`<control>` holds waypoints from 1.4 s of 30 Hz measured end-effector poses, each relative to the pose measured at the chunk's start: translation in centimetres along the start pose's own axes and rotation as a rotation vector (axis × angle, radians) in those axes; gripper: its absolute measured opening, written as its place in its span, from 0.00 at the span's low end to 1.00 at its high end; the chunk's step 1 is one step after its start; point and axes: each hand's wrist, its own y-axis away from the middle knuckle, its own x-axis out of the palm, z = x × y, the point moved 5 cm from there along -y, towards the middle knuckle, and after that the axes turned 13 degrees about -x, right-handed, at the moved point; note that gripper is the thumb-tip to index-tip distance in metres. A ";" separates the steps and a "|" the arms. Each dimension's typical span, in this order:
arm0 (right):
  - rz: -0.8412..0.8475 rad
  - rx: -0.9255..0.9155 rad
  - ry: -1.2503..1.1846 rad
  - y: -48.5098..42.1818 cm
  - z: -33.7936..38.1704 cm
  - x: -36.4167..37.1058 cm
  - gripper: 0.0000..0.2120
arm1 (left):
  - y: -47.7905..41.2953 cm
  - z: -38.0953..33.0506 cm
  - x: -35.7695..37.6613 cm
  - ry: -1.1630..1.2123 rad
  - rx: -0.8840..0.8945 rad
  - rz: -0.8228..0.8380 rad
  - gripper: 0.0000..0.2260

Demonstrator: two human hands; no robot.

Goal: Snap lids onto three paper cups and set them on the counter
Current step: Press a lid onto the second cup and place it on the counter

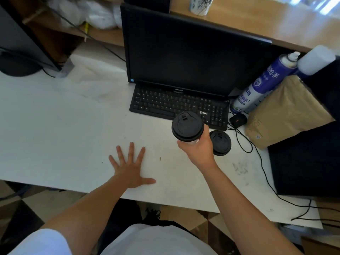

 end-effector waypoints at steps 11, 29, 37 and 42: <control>0.161 -0.275 0.127 -0.8 6.4 -0.6 0.42 | 0.4 -0.1 -1.5 0.057 0.013 0.019 0.58; 0.588 -0.168 0.098 -0.3 9.1 0.8 0.40 | 15.2 -2.7 -22.1 0.314 0.817 -0.567 0.35; 0.545 -0.205 0.065 -0.2 8.5 0.5 0.41 | 15.6 -4.2 -21.8 0.328 0.774 -0.599 0.38; 0.464 -0.266 0.076 0.0 8.3 0.4 0.39 | 15.7 -4.8 -20.9 0.370 0.709 -0.653 0.37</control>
